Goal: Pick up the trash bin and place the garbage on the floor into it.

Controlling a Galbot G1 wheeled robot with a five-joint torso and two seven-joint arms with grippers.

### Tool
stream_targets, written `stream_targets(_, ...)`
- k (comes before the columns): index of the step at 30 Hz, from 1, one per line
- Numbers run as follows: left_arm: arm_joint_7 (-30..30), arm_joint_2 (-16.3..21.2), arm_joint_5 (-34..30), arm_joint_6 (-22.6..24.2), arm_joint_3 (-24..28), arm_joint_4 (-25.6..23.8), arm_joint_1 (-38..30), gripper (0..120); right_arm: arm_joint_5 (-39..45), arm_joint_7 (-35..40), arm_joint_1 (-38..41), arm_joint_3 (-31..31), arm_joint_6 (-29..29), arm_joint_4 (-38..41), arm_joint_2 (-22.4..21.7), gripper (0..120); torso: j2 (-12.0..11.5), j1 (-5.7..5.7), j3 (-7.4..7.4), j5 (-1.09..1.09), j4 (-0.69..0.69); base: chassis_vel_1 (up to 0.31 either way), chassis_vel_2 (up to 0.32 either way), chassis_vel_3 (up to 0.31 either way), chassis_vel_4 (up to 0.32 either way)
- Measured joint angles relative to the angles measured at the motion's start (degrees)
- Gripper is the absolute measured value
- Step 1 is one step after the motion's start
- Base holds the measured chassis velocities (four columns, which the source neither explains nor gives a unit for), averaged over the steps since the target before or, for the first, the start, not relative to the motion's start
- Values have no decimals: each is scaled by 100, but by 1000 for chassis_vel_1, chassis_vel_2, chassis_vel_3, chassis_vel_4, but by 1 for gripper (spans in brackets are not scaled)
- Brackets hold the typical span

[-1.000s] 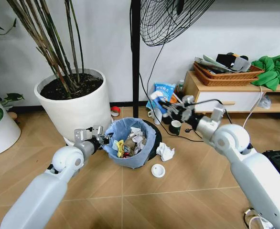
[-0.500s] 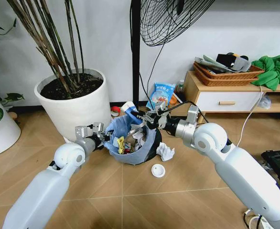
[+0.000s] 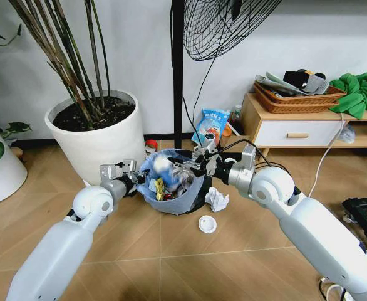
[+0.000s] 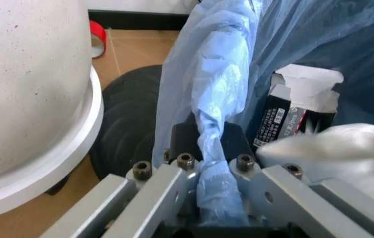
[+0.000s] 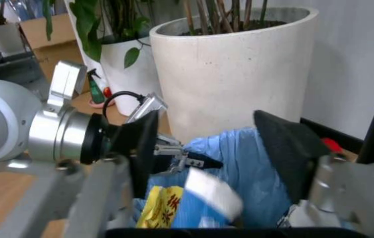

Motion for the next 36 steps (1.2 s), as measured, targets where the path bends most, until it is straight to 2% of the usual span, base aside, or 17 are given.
stream_targets(2, 1, 8, 0, 0, 0, 0, -3, 0, -6, 40, 8, 31, 21, -7, 13, 70, 0, 0, 0, 0, 0, 0, 0, 0, 0)
stream_targets(4, 1, 14, 0, 0, -3, 0, -2, 0, -5, 84, 7, 67, 25, -5, 19, 74, 0, 0, 0, 0, 0, 0, 0, 0, 0)
stream_targets(7, 0, 36, 1, -1, -39, -2, 27, 0, 27, 233, -34, 269, 29, 16, 29, 87, 0, 0, 0, 0, 0, 0, 0, 0, 0)
stream_targets(8, 0, 36, 1, -1, -39, -2, 27, 0, 27, 233, -34, 269, 29, 16, 29, 87, 0, 0, 0, 0, 0, 0, 0, 0, 0)
stream_targets(9, 0, 55, 8, -4, -70, -14, 55, 0, 36, 325, -80, 399, 35, 30, 5, 94, 0, 0, 0, 0, 1, 0, 0, 0, 0)
stream_targets(11, 0, 82, 16, -7, -109, -34, 89, 0, 73, 428, -183, 581, 33, 66, -57, 98, 0, 0, 0, 0, 1, 0, 0, 0, 0)
stream_targets(19, 22, 206, 15, -19, -354, -110, 254, 0, 81, 859, -750, 1105, 68, -117, -218, 100, 0, 0, 0, 0, 0, 0, 0, 0, 0)
stream_targets(24, 23, 258, 1, -35, -448, -168, 340, 0, -40, 1028, -998, 1128, 138, -514, -175, 100, 0, 0, -1, 0, 0, 0, 0, 0, 0)
stream_targets(28, 18, 306, -20, -48, -529, -269, 444, 0, -364, 1074, -1297, 1048, 220, -1181, 6, 100, 0, 0, 0, 0, 1, 0, 0, 0, 0)
stream_targets(36, 5, 338, -49, -59, -557, -312, 432, 0, -798, 1097, -1711, 889, 236, -1954, 313, 100, 0, 0, 0, -1, -1, 0, 0, 0, 0)
